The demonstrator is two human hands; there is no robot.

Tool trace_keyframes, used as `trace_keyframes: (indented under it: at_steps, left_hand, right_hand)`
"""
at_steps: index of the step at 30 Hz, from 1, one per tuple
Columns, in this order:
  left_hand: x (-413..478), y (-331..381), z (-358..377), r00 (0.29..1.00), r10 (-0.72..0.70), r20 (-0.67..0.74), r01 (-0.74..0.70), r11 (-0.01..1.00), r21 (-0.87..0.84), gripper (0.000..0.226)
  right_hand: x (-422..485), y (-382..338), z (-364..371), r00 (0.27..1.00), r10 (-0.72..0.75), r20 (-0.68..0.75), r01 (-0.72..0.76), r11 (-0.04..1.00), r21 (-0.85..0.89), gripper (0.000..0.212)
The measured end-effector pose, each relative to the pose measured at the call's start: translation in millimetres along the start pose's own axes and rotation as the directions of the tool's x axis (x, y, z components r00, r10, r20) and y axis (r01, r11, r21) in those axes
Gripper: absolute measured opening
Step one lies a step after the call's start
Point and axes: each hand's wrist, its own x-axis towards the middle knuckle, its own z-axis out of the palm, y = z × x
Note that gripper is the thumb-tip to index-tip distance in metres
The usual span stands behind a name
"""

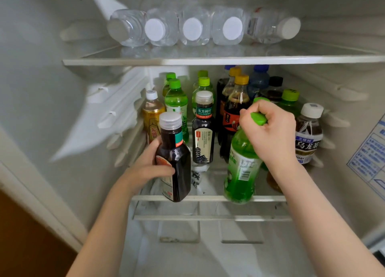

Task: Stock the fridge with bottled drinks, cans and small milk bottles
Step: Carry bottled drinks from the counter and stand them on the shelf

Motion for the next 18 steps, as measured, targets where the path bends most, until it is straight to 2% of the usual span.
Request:
trace_keyframes:
  at_steps: [2,6,13,18]
  left_hand:
    - [-6,-15,3,0.999,-0.022,-0.028,0.021,0.999,-0.029,0.092]
    - [2,-22,15,0.996,-0.044,-0.076,0.037,0.995,-0.087,0.096]
    - [25,-23,46,0.984,-0.033,-0.175,0.032,0.999,-0.011,0.082]
    - [24,-31,69,0.965,0.075,-0.253,-0.076,0.997,0.004,0.082]
  right_hand:
    - [0,0,0,1.000,0.000,-0.010,0.000,1.000,-0.011,0.023]
    - [-4,-2,-1,1.000,0.015,-0.027,-0.015,1.000,-0.008,0.021]
    - [-10,-7,-5,0.998,0.018,-0.060,-0.018,1.000,0.009,0.023]
    - [-12,-6,-6,0.998,0.014,-0.069,-0.013,1.000,0.008,0.021]
